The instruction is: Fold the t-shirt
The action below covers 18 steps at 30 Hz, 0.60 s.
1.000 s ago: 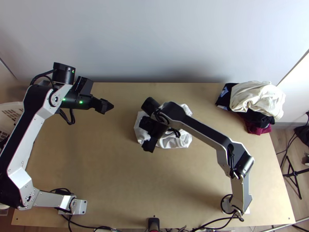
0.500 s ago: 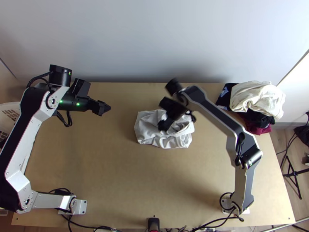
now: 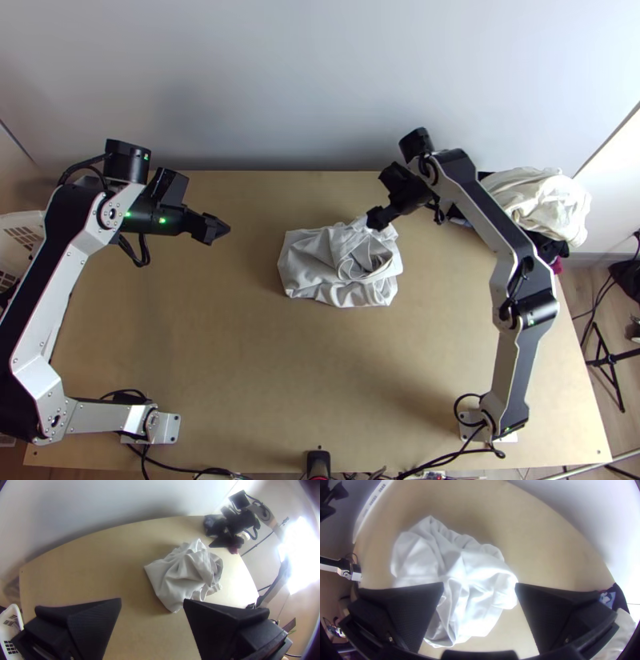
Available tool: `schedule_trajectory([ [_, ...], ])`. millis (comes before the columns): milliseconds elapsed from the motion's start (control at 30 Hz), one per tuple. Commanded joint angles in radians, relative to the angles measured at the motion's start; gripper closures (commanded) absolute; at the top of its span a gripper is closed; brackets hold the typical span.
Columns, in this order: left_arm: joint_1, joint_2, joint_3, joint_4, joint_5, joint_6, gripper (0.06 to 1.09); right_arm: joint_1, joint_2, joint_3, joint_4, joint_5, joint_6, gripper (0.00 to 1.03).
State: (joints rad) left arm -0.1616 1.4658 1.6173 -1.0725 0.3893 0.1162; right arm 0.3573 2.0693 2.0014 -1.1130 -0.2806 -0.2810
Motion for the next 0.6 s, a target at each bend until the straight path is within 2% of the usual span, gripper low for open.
schedule_trajectory([
  [0, 0.002, -0.005, -0.017, 0.002, 0.000, -0.001, 0.18, 0.081, -0.100, 0.004, -0.016, 0.001, 0.028, 0.03],
  [267, -0.015, -0.002, -0.011, 0.016, -0.001, -0.018, 0.18, 0.313, -0.130, -0.085, -0.021, -0.002, 0.051, 0.03],
  [433, -0.007, -0.016, -0.025, 0.013, -0.001, -0.018, 0.18, 0.401, -0.101, -0.108, -0.019, -0.006, 0.059, 0.03],
  [567, 0.000, -0.028, -0.037, 0.013, -0.001, -0.016, 0.18, 0.425, -0.063, -0.178, -0.018, -0.008, 0.059, 0.03],
])
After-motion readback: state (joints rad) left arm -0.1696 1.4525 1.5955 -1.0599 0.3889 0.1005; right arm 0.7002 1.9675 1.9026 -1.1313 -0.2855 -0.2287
